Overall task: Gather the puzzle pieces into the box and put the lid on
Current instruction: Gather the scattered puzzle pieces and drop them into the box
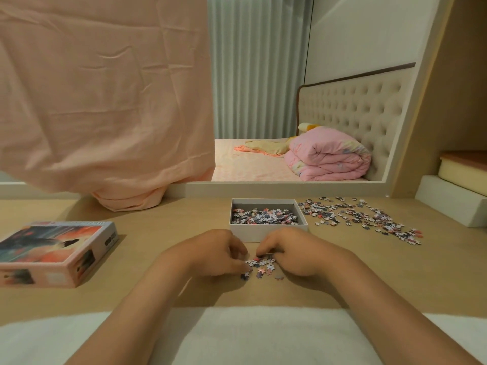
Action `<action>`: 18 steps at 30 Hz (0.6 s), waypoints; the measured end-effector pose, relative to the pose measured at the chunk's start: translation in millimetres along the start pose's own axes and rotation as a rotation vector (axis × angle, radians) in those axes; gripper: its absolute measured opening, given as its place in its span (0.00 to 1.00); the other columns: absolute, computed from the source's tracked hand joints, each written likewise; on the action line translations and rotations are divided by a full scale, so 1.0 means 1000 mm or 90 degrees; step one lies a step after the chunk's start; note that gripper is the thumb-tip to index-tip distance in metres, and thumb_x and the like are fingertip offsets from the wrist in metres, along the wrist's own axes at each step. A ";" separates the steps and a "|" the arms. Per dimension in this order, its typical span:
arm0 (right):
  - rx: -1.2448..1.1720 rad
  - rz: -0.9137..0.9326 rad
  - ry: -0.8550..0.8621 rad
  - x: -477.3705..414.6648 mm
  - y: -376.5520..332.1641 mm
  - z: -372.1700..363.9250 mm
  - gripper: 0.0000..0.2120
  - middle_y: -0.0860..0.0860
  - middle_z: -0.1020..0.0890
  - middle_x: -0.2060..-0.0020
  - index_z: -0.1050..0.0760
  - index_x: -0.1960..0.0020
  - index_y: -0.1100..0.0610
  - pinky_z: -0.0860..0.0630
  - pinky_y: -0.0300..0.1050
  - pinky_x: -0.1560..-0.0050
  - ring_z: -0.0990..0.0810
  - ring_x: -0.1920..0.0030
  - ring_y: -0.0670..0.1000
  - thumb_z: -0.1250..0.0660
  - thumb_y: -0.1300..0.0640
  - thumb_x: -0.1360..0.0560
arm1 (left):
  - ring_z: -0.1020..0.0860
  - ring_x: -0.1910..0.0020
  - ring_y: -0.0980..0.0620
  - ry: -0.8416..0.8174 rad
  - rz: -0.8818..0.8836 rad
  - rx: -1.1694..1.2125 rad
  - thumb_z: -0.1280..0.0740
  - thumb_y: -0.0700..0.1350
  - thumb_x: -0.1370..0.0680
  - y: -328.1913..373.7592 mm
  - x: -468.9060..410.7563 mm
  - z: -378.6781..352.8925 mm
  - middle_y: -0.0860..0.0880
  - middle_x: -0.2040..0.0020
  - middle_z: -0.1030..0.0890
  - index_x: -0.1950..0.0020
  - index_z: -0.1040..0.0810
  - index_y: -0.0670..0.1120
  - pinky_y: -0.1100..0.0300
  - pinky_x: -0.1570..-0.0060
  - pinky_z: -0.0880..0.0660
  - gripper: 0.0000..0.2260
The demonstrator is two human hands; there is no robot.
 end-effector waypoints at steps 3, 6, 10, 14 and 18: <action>-0.067 -0.018 0.017 0.009 0.007 0.009 0.22 0.39 0.16 0.48 0.18 0.39 0.44 0.23 0.40 0.40 0.20 0.46 0.39 0.37 0.66 0.23 | 0.26 0.56 0.59 -0.032 -0.008 -0.051 0.27 0.58 0.29 0.001 0.003 -0.002 0.61 0.54 0.27 0.37 0.21 0.57 0.64 0.53 0.29 0.21; -0.069 -0.038 0.000 0.013 0.011 0.011 0.20 0.37 0.18 0.49 0.20 0.36 0.44 0.25 0.36 0.43 0.21 0.48 0.39 0.33 0.62 0.24 | 0.27 0.59 0.62 -0.014 -0.027 -0.033 0.28 0.50 0.26 0.003 -0.002 -0.005 0.62 0.55 0.26 0.37 0.20 0.56 0.69 0.57 0.31 0.17; -0.040 -0.059 -0.052 0.013 0.009 0.004 0.24 0.34 0.25 0.58 0.24 0.31 0.47 0.31 0.30 0.54 0.25 0.56 0.37 0.25 0.54 0.26 | 0.28 0.61 0.61 0.022 -0.060 -0.018 0.30 0.46 0.24 0.015 -0.007 -0.010 0.58 0.55 0.24 0.38 0.20 0.55 0.74 0.62 0.36 0.14; -0.023 -0.059 -0.064 0.014 0.008 0.004 0.23 0.43 0.18 0.50 0.22 0.33 0.52 0.25 0.37 0.50 0.22 0.53 0.43 0.25 0.51 0.27 | 0.27 0.52 0.56 0.066 -0.037 -0.004 0.34 0.51 0.22 0.018 -0.008 -0.010 0.55 0.47 0.26 0.31 0.25 0.52 0.62 0.49 0.30 0.19; -0.017 -0.086 -0.066 0.017 0.016 0.004 0.28 0.57 0.19 0.43 0.24 0.35 0.60 0.25 0.52 0.40 0.21 0.45 0.56 0.23 0.46 0.30 | 0.34 0.37 0.55 0.010 -0.025 -0.014 0.33 0.58 0.24 0.015 -0.008 -0.021 0.54 0.39 0.33 0.27 0.31 0.55 0.56 0.34 0.34 0.26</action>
Point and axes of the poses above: each hand's wrist, its own x-axis away from the middle knuckle, its own z-axis out of the back of the hand, y = z × x, the point moved 6 cm from there along -x, towards the middle knuckle
